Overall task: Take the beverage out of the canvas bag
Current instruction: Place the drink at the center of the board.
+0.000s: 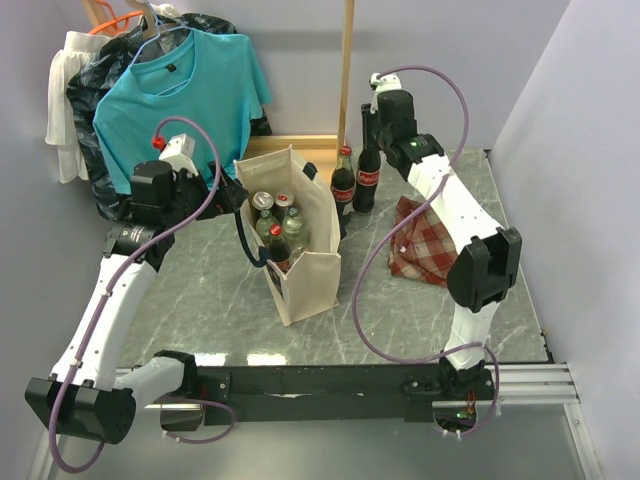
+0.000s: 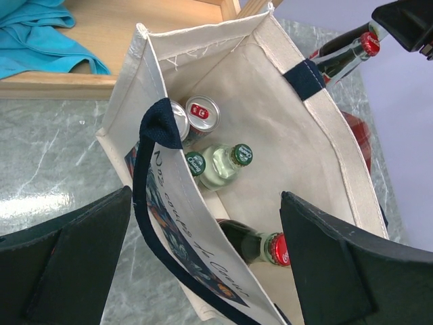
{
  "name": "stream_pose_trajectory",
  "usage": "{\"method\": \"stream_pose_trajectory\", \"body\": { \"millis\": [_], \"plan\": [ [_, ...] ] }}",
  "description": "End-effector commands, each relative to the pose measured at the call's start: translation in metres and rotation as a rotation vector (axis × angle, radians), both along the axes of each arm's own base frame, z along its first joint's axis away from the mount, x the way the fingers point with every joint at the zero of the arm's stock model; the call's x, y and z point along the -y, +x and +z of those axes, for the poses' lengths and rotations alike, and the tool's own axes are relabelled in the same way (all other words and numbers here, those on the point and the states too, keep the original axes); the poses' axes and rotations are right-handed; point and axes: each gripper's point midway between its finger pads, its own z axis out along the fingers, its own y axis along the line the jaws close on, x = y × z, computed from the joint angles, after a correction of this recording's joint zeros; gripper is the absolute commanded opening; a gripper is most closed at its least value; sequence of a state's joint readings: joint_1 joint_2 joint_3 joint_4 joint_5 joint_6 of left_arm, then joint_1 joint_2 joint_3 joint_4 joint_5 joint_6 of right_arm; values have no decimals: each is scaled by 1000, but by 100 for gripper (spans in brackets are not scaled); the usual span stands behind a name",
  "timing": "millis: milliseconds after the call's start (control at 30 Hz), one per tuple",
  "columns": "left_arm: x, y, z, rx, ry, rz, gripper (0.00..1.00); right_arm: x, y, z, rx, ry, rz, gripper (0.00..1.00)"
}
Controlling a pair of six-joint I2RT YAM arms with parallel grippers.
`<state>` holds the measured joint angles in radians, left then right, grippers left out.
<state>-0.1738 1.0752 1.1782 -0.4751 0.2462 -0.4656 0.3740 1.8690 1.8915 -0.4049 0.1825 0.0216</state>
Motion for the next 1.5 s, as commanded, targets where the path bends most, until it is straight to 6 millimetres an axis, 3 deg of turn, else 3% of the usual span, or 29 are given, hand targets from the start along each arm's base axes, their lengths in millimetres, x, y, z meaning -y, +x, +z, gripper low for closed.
{"method": "stream_pose_trajectory", "body": {
  "millis": [0, 400, 1200, 1300, 1367, 1467],
  "plan": [
    [0, 5, 11, 47, -5, 5, 96, -3, 16, 122, 341, 138, 1, 0],
    [-1, 5, 6, 37, -1, 11, 96, -2, 23, 113, 325, 110, -20, 0],
    [2, 0, 7, 39, -24, -2, 96, -14, 12, 77, 173, 105, 43, 0],
    [6, -1, 8, 42, -31, -31, 96, -15, 10, 71, 167, 111, 38, 2],
    [9, -2, 8, 42, -38, -43, 96, -14, 7, 74, 178, 118, 39, 13],
    [10, -4, 8, 44, -38, -51, 96, -15, 4, 73, 181, 128, 40, 14]
  ]
}}
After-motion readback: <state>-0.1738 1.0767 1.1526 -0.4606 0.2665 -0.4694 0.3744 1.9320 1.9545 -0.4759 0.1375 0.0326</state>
